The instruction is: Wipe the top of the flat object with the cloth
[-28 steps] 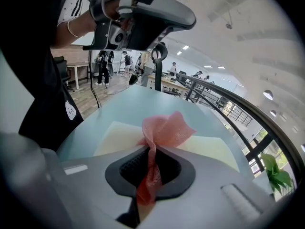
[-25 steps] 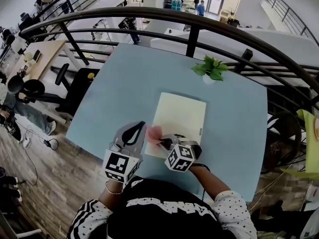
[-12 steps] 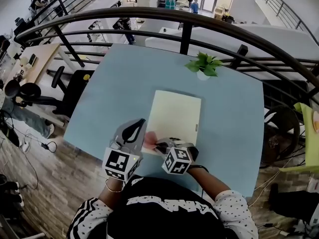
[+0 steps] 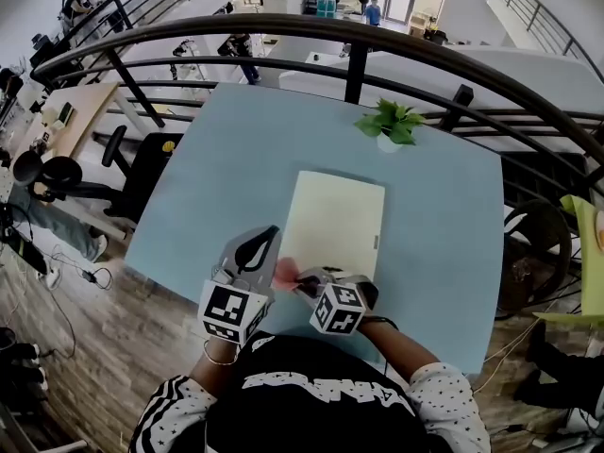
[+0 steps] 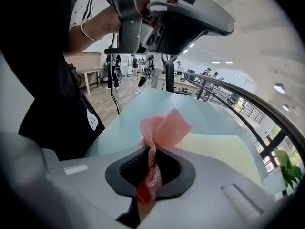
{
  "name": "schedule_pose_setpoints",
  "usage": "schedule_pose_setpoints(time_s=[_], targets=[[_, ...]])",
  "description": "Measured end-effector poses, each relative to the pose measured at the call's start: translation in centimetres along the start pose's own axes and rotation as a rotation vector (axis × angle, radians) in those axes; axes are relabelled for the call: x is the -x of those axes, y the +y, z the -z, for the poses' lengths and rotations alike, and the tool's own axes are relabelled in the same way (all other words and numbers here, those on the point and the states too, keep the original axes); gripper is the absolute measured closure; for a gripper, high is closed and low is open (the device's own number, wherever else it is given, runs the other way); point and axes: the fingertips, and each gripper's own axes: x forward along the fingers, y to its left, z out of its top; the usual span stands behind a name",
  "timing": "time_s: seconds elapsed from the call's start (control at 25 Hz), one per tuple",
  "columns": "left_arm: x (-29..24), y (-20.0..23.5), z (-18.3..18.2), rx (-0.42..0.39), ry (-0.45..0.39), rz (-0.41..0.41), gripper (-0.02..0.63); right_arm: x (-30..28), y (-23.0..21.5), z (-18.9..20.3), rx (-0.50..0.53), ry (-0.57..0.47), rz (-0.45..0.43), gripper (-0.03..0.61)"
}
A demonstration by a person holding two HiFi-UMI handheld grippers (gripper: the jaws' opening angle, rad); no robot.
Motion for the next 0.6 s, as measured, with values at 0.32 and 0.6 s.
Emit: schedule_pose_setpoints(time_s=[0.32,0.6], targets=[[0.4,0.2,0.3,0.000,0.005,-0.012,0.614,0.2,0.7,-0.2,-0.032,-0.019,-0.051,0.552],[0.8,1.3,0.5,-0.005,0.011,-0.032,0.614,0.5,-1.0,-0.8,-0.124,-0.098,-0.075,0.551]])
